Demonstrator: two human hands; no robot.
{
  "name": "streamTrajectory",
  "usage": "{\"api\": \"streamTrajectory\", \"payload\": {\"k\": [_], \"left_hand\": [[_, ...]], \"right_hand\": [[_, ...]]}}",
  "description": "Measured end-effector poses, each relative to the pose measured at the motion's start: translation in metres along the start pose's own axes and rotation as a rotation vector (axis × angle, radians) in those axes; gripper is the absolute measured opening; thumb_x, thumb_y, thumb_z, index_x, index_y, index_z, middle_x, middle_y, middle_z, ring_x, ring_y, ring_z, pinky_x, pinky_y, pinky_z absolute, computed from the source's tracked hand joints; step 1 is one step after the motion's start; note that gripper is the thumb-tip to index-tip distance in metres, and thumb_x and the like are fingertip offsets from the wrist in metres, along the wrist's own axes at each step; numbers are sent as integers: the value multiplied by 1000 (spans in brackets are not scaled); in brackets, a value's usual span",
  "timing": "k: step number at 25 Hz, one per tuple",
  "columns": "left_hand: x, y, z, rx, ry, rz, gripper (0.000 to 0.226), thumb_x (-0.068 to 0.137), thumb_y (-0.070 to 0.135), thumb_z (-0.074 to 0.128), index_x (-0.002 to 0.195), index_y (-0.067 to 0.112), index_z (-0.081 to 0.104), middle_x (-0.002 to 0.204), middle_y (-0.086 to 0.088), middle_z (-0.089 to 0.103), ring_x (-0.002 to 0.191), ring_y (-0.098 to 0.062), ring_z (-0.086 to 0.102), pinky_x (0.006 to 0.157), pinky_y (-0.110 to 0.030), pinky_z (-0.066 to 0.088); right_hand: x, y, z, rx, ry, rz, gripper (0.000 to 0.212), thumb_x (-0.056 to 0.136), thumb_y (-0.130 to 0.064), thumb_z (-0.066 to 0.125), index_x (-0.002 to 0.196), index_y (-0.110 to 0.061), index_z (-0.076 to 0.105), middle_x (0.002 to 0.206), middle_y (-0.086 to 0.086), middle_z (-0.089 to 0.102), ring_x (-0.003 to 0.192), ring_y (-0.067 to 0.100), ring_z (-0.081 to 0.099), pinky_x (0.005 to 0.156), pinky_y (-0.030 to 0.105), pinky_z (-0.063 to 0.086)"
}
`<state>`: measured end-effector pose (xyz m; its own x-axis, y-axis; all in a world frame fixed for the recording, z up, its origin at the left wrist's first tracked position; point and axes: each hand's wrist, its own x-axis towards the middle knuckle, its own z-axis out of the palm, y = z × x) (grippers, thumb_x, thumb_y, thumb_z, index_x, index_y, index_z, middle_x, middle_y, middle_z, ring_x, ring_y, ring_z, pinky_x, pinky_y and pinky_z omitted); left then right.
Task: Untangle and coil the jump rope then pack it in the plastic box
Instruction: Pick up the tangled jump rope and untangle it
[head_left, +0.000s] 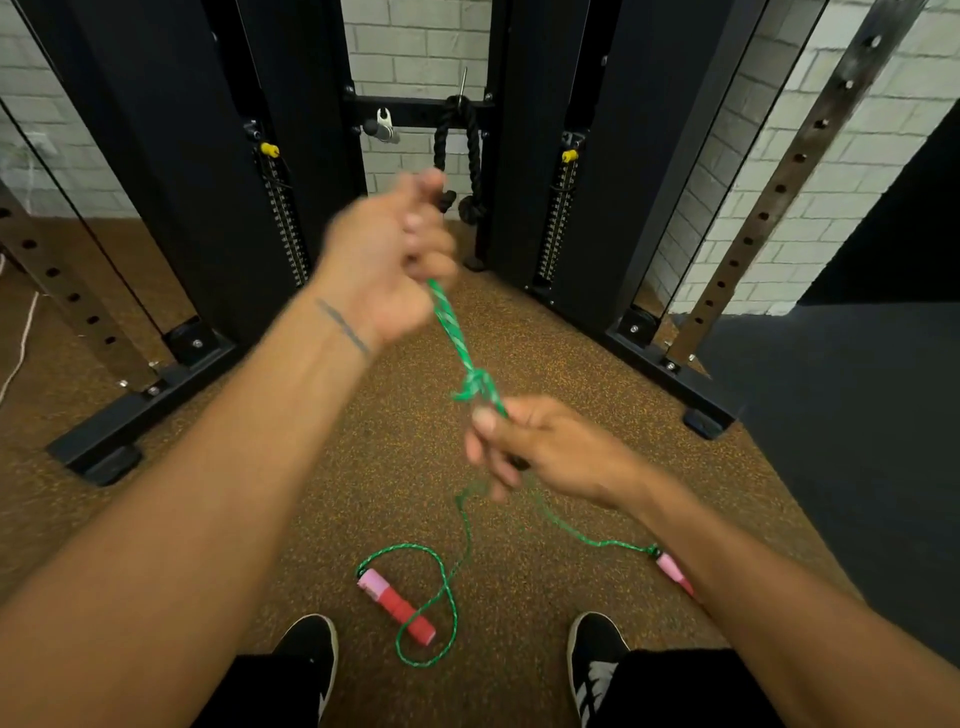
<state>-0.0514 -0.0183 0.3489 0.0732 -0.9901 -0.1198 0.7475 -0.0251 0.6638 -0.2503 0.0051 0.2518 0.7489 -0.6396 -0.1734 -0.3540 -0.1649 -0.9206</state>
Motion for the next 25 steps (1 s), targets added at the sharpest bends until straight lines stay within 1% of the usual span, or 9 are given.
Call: {"api": "streamTrajectory", "payload": {"k": [3,5,8,10,13,15,19,23,25], "left_hand": [[8,26,-25,92,153,160,35,106,32,37,85,19,61,47,10,38,38,-1,30,36,-17,23],[8,14,-28,189,159,92,34,106,34,37,89,18,61,53,9,42,42,-3,36,40,-17,31],[-5,-13,-6,431,-10,-114,41,106,36,34,105,10,66,71,0,65,62,-11,65,62,-27,56],[-16,-30,8,601,-103,-173,40,106,31,36,114,6,66,88,-8,75,84,-19,75,77,-33,60],[-26,-46,24,573,-164,-140,34,105,24,40,119,5,65,94,-9,77,90,-20,75,81,-31,61],[-26,-39,27,530,-170,-126,34,105,26,40,117,8,66,92,-6,77,88,-18,75,80,-30,60],[-11,-6,9,432,-38,-112,39,104,36,39,109,11,68,95,-5,78,93,-18,75,82,-35,61],[5,19,-16,76,215,-121,37,105,37,37,92,14,63,63,8,64,46,-2,60,42,-19,48],[5,24,-18,192,148,-95,35,105,37,36,87,19,62,61,12,55,39,1,46,38,-14,36]], "right_hand": [[-9,27,-16,-405,-310,350,37,104,-43,42,100,-18,71,77,1,72,98,25,71,92,33,49],[-5,32,-11,-512,-507,438,38,100,-43,52,127,-19,65,120,3,72,123,21,61,101,32,41],[1,13,-9,-254,-409,275,94,80,-54,71,157,-23,27,162,-2,33,145,18,37,118,37,32],[6,-8,-18,116,-112,76,102,68,-61,73,152,-18,35,153,-6,46,136,10,48,110,27,42],[12,-19,-9,352,83,-52,50,78,-49,67,114,-14,67,107,0,73,101,12,68,95,36,48],[17,-22,7,378,94,-37,19,91,-38,61,90,-19,63,75,-6,63,70,6,59,82,36,45],[3,-30,1,-258,328,-369,37,103,-45,40,80,-25,62,78,-14,57,80,-2,52,82,26,42],[-20,-14,18,-323,-672,-195,29,96,-6,51,110,13,67,108,26,72,93,10,67,84,11,47],[-20,6,24,-523,-832,-22,48,95,-18,58,134,9,55,136,25,61,118,31,63,100,27,47]]}}
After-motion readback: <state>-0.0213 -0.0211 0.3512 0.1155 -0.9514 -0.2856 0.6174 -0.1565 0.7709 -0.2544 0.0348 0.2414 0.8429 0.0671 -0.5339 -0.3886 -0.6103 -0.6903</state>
